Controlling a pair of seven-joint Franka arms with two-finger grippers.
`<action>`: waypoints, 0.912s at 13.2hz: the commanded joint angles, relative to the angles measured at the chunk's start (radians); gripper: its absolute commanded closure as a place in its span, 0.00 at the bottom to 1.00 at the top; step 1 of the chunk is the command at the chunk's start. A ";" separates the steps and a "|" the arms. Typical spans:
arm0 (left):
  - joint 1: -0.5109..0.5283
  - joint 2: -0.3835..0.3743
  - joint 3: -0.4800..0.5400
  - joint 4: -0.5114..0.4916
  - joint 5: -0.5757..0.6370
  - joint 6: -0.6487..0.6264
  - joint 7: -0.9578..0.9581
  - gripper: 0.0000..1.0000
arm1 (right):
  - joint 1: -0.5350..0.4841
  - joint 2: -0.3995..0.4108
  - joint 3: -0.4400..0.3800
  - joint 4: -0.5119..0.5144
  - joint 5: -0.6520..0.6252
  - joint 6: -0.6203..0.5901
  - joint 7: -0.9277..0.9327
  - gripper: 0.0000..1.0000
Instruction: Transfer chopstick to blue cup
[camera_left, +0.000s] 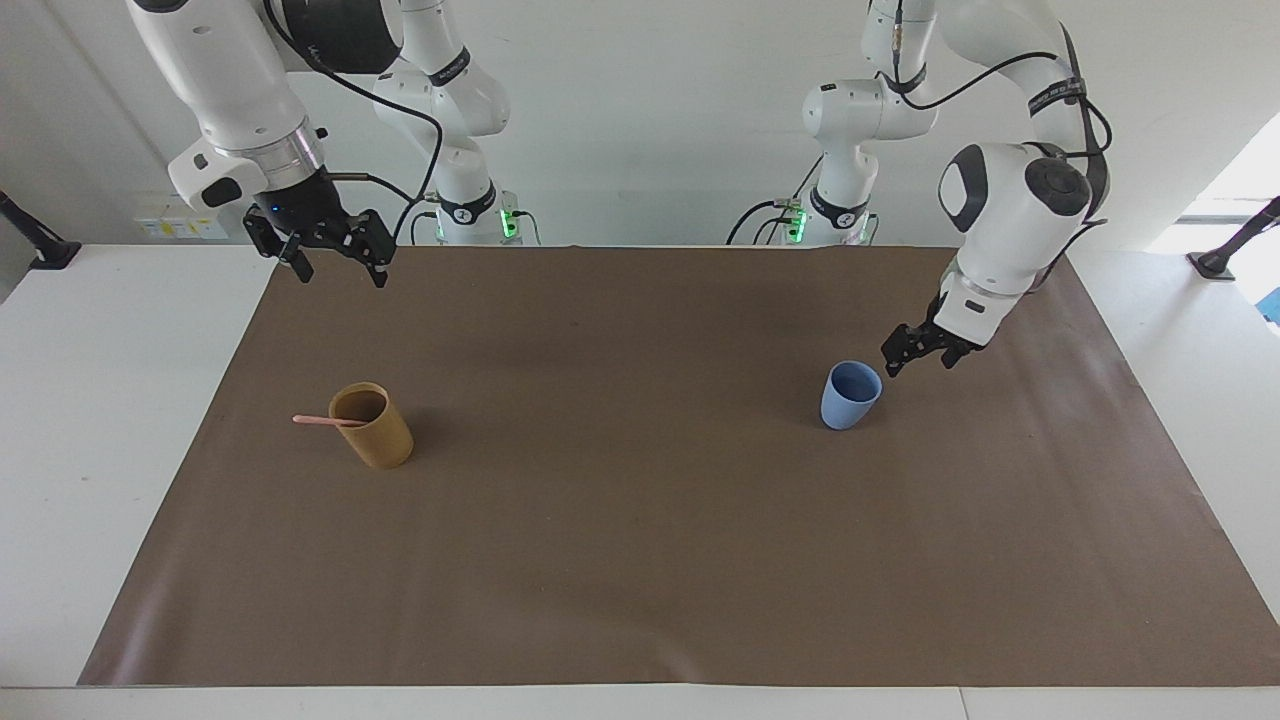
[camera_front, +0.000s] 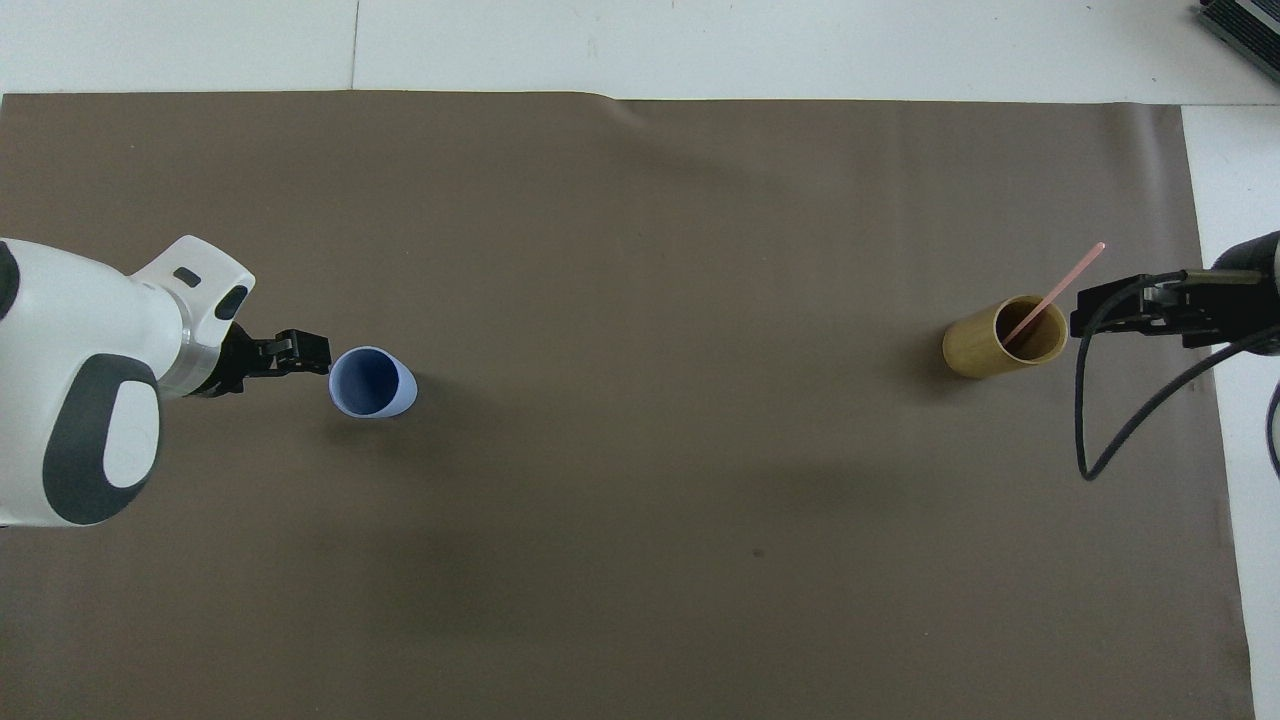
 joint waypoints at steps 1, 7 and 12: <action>-0.050 0.007 0.012 -0.057 -0.010 0.087 -0.071 0.00 | -0.046 -0.023 0.004 -0.078 0.017 0.101 -0.039 0.00; -0.057 0.027 0.012 -0.104 -0.010 0.130 -0.053 0.00 | -0.109 0.036 0.004 -0.244 0.012 0.472 -0.045 0.00; -0.050 0.037 0.012 -0.090 -0.010 0.129 -0.042 1.00 | -0.132 0.075 0.005 -0.278 0.013 0.551 -0.084 0.22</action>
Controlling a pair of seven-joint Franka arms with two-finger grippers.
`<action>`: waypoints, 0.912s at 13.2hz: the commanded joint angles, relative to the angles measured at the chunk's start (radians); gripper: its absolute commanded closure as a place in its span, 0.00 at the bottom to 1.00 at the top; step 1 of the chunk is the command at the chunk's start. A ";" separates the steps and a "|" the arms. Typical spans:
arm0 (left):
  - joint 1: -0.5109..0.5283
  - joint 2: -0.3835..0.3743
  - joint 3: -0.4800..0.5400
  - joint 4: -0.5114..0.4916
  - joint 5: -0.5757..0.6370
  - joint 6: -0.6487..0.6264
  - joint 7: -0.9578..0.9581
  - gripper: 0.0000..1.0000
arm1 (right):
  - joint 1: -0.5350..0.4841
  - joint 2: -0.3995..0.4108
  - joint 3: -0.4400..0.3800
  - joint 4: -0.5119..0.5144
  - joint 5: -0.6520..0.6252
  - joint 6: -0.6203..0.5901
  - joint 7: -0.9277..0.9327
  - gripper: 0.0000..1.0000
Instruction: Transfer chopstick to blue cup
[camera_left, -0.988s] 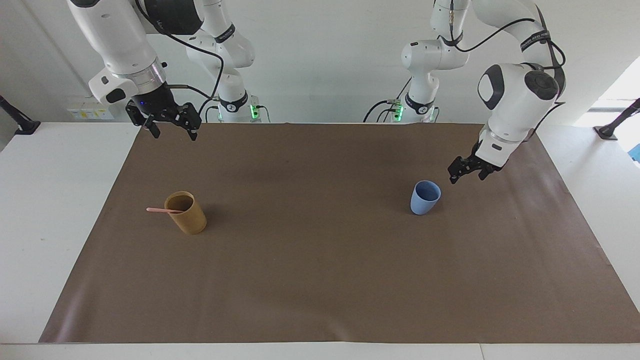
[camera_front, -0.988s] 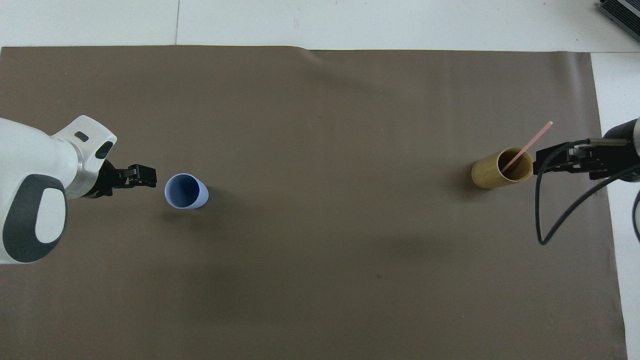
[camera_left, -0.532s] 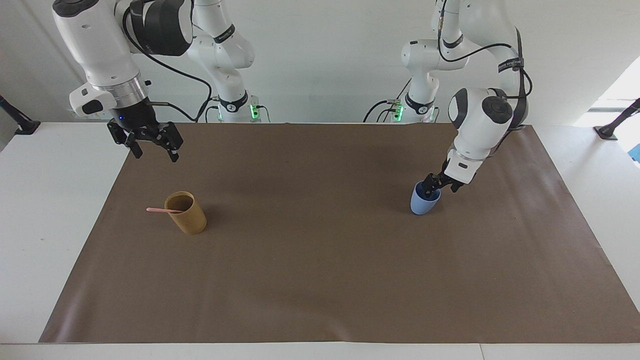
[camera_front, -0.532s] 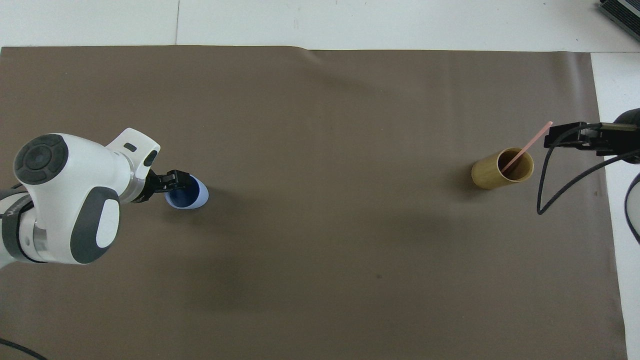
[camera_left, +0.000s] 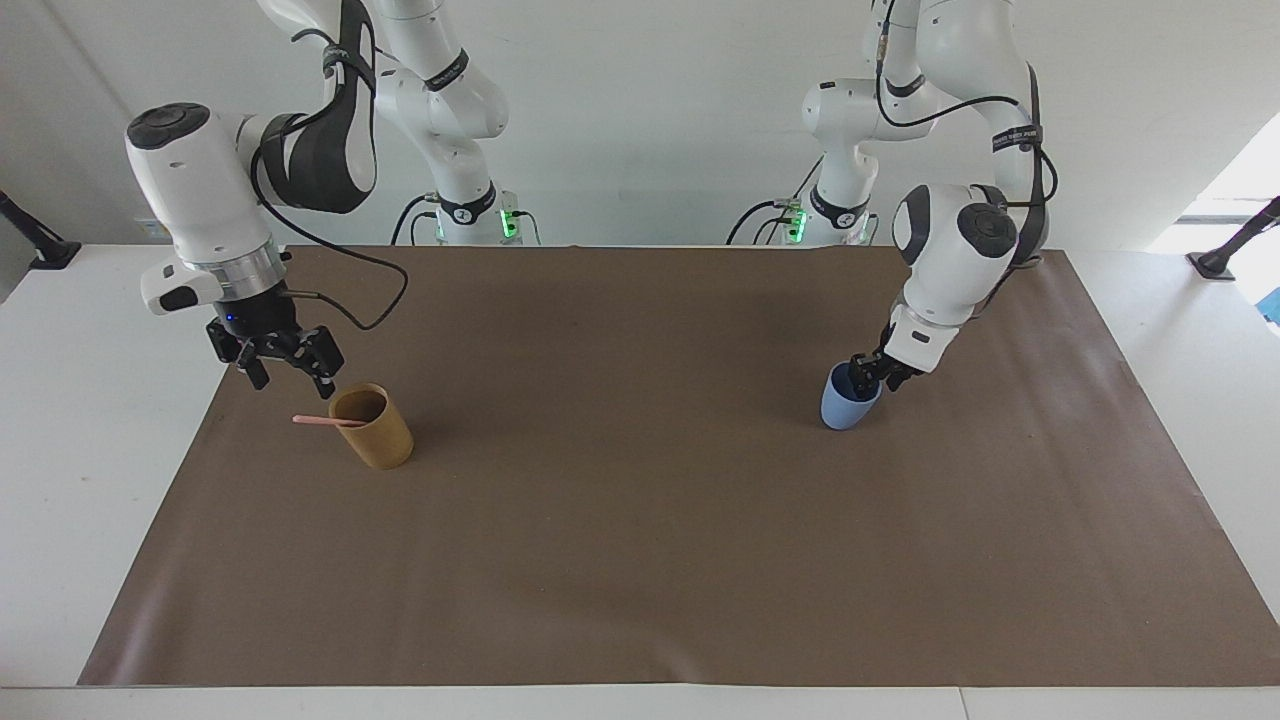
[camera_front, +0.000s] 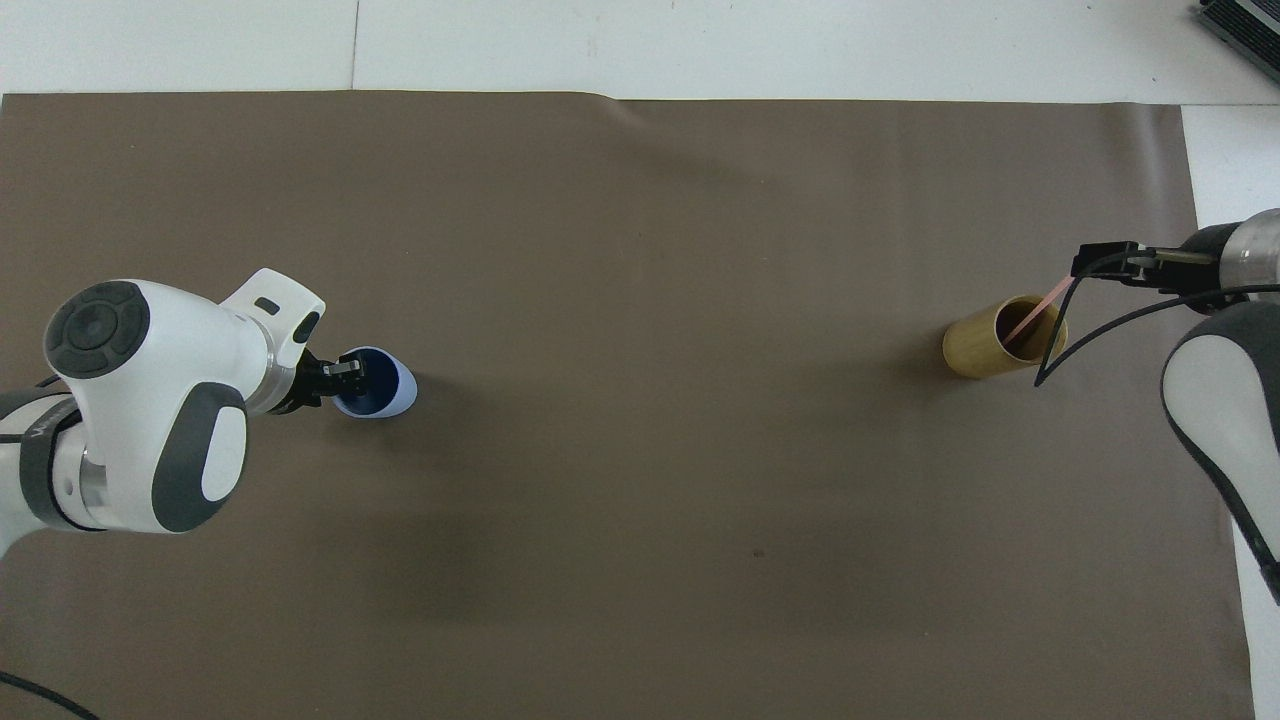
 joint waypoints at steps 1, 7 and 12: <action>-0.004 -0.006 0.007 -0.008 -0.010 0.015 0.017 1.00 | -0.011 -0.016 0.010 -0.028 0.015 0.026 -0.028 0.30; -0.023 0.045 0.007 0.249 -0.004 -0.220 0.002 1.00 | -0.002 0.028 0.011 -0.039 0.023 0.161 -0.024 0.39; -0.229 0.078 0.005 0.379 0.030 -0.273 -0.264 1.00 | 0.001 0.031 0.011 -0.034 0.026 0.161 -0.027 0.83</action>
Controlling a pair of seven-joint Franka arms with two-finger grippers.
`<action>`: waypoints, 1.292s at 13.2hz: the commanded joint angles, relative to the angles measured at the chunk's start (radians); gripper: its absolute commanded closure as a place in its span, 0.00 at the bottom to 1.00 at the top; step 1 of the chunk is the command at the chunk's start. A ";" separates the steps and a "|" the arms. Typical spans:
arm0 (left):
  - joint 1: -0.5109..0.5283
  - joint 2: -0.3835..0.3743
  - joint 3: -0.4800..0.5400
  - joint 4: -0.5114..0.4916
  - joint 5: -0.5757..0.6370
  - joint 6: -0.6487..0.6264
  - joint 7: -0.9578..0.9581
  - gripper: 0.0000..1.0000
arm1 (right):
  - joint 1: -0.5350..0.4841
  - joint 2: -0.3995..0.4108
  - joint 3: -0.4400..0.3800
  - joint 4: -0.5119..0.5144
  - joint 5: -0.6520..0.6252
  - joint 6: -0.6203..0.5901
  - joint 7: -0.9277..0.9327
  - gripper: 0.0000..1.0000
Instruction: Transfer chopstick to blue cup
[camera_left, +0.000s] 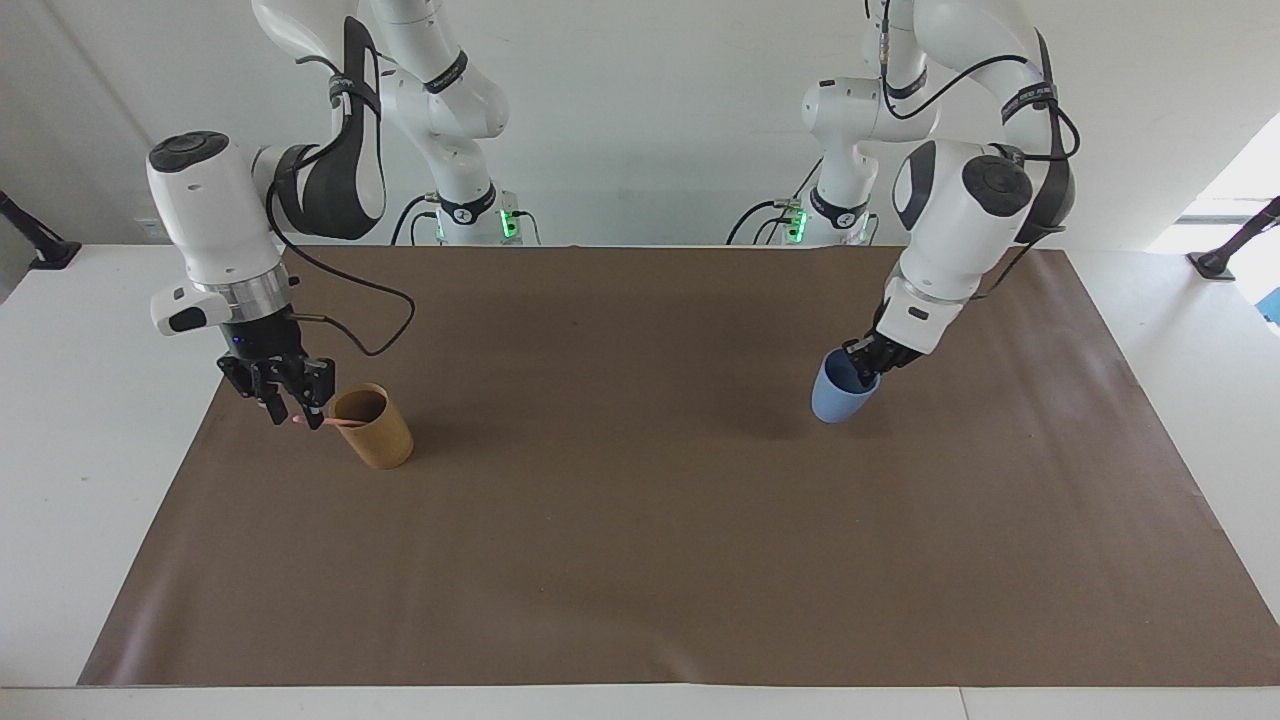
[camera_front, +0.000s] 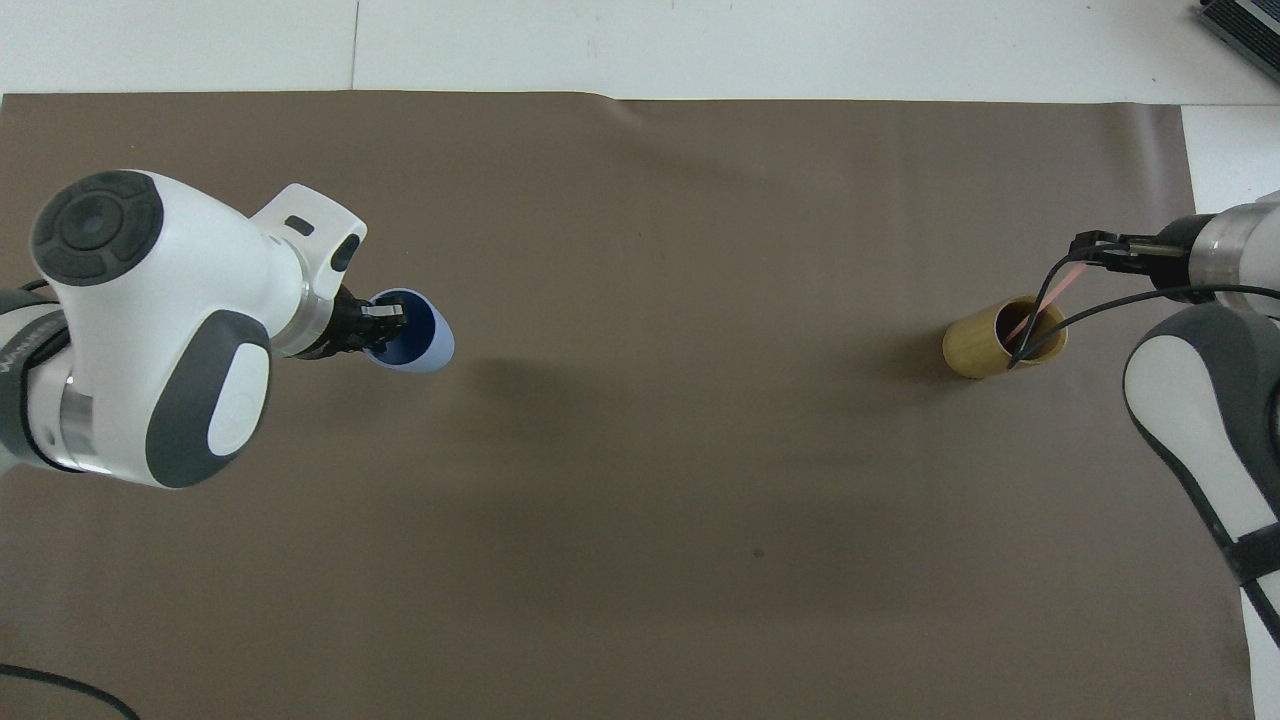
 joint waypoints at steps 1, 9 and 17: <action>-0.123 0.036 0.013 0.051 0.016 -0.006 -0.151 1.00 | -0.004 -0.002 0.005 -0.004 0.026 0.017 -0.026 0.91; -0.378 0.168 0.013 0.128 0.016 0.107 -0.338 1.00 | -0.001 -0.027 0.008 0.011 0.027 0.003 -0.019 1.00; -0.445 0.238 0.015 0.120 0.028 0.153 -0.378 1.00 | 0.024 -0.132 0.016 0.096 0.047 -0.195 -0.017 1.00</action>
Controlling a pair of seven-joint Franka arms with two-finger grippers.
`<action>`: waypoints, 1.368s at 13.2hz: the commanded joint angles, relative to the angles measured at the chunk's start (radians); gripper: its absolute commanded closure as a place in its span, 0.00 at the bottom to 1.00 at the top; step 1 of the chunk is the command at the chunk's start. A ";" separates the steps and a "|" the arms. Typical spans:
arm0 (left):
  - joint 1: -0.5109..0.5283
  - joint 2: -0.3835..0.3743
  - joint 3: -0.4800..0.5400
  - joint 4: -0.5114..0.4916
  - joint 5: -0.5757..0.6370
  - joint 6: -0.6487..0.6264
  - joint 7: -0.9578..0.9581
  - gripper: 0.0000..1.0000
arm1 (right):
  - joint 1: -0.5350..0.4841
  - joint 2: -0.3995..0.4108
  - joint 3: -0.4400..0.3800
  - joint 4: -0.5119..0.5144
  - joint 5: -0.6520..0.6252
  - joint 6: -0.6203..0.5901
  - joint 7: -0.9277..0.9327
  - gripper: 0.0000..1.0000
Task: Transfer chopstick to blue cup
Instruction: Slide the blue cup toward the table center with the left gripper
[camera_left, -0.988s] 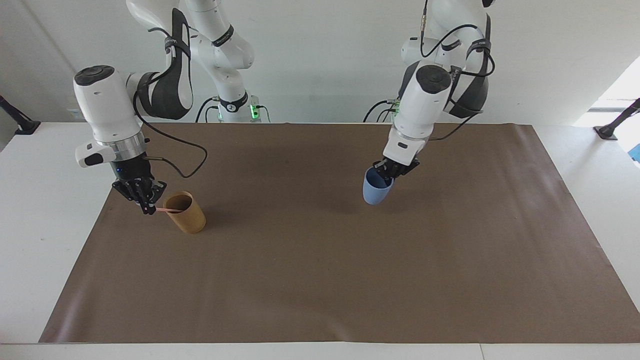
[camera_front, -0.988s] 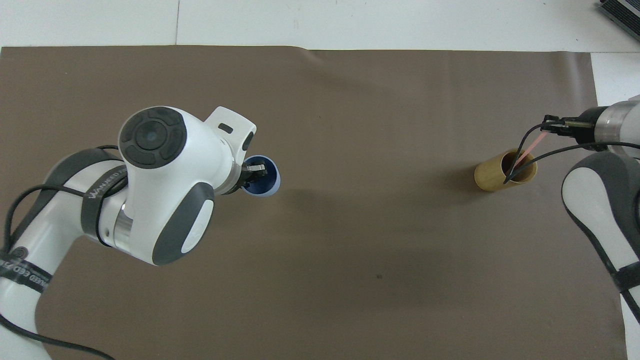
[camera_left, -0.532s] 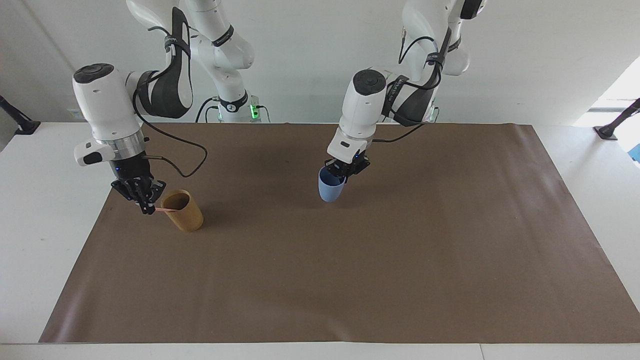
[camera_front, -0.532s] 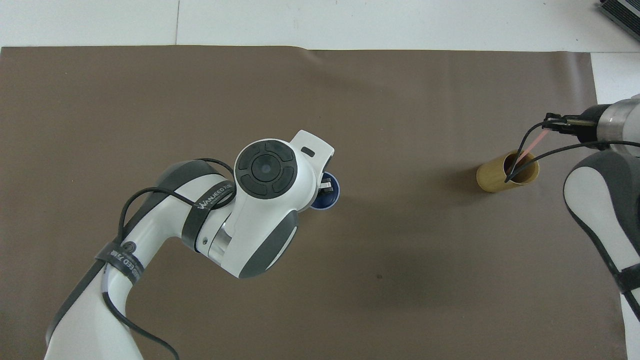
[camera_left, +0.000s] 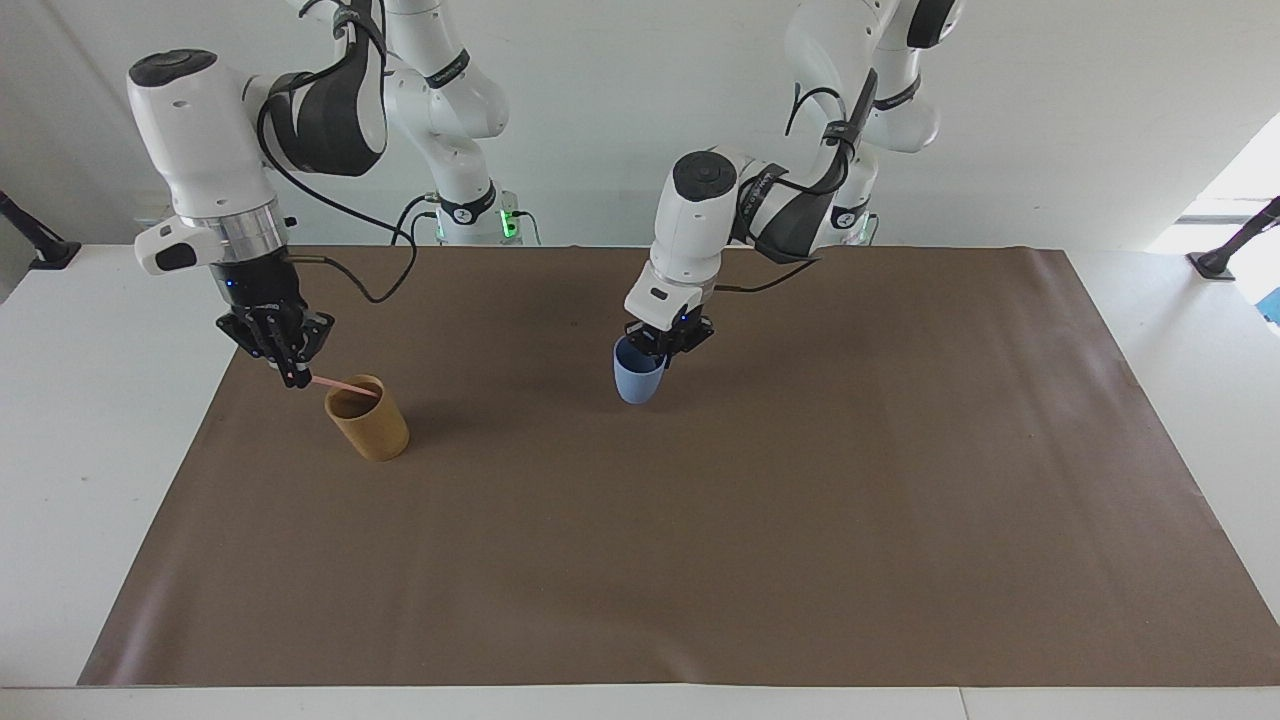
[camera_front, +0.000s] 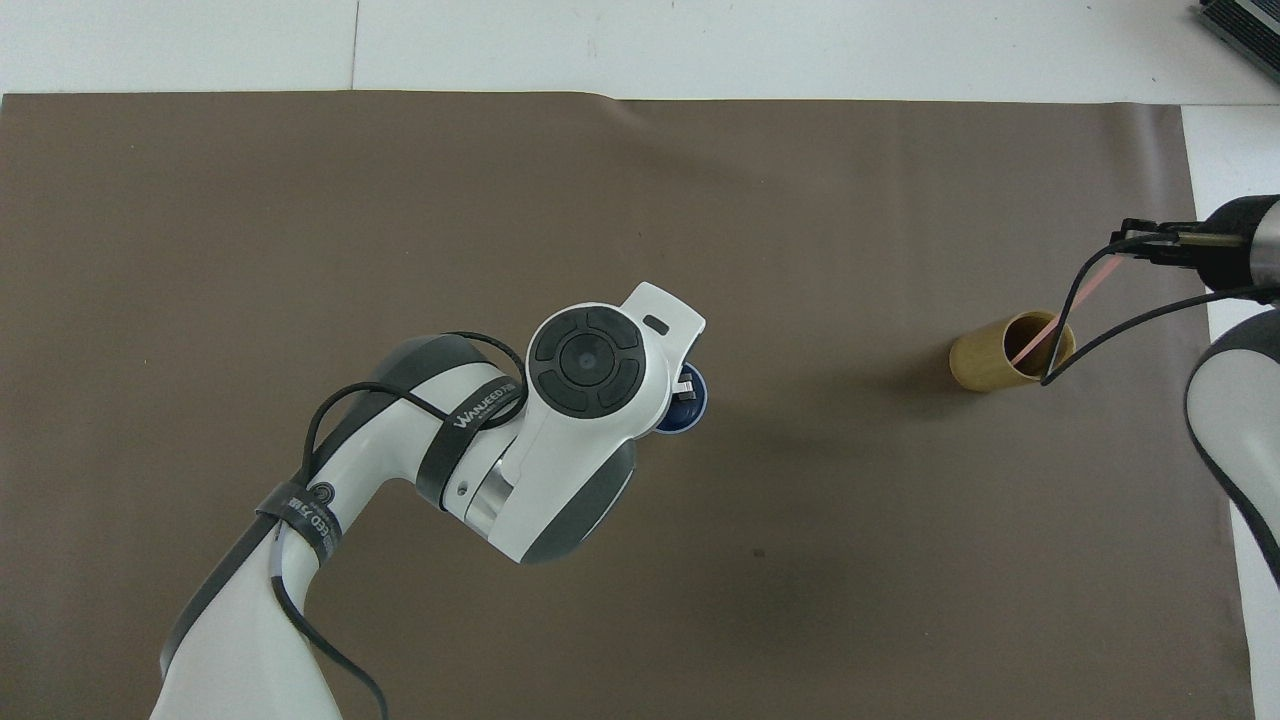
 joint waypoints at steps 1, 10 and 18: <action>-0.058 0.042 0.020 0.010 0.040 0.024 -0.054 1.00 | -0.005 -0.028 0.005 0.011 0.024 -0.022 -0.017 1.00; -0.080 0.048 0.020 -0.029 0.045 0.031 -0.056 0.77 | 0.003 -0.093 0.025 0.027 0.009 -0.037 -0.028 1.00; 0.015 -0.055 0.029 -0.009 0.048 -0.067 -0.037 0.00 | 0.058 -0.116 0.062 0.020 0.024 -0.093 0.169 1.00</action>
